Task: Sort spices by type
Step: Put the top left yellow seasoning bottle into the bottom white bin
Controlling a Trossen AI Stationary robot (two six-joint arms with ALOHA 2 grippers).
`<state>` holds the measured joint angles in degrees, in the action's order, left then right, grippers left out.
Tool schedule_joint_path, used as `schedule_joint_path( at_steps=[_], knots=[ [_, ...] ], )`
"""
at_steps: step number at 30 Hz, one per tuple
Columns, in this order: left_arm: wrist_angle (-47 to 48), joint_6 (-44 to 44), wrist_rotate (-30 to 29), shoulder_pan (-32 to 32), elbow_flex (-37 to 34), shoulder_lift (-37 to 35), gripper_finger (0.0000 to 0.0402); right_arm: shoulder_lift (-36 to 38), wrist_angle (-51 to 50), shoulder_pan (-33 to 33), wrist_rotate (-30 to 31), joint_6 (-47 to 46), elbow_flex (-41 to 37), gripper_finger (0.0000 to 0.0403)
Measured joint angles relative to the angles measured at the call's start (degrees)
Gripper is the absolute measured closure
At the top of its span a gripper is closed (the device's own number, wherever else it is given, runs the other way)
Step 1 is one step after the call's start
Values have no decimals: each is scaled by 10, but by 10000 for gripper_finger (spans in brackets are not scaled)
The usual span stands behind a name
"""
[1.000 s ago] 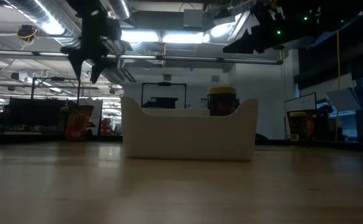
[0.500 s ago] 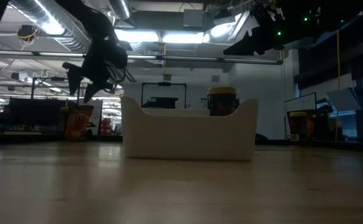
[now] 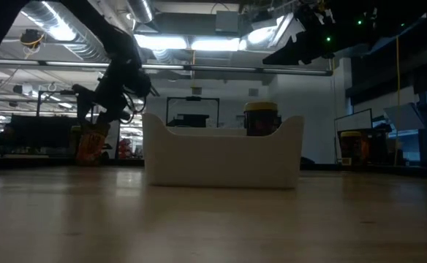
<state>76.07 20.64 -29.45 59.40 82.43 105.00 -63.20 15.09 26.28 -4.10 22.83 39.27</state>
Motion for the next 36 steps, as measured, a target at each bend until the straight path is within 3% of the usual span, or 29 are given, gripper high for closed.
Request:
schedule_joint_path(
  at_steps=[13,36],
  knots=[
    [-32,-3,-12,-2,-27,3,119,0,-2,0,0,0,0,13],
    [-15,-48,15,-40,-27,2,119,0,2,0,0,0,0,13]
  ],
)
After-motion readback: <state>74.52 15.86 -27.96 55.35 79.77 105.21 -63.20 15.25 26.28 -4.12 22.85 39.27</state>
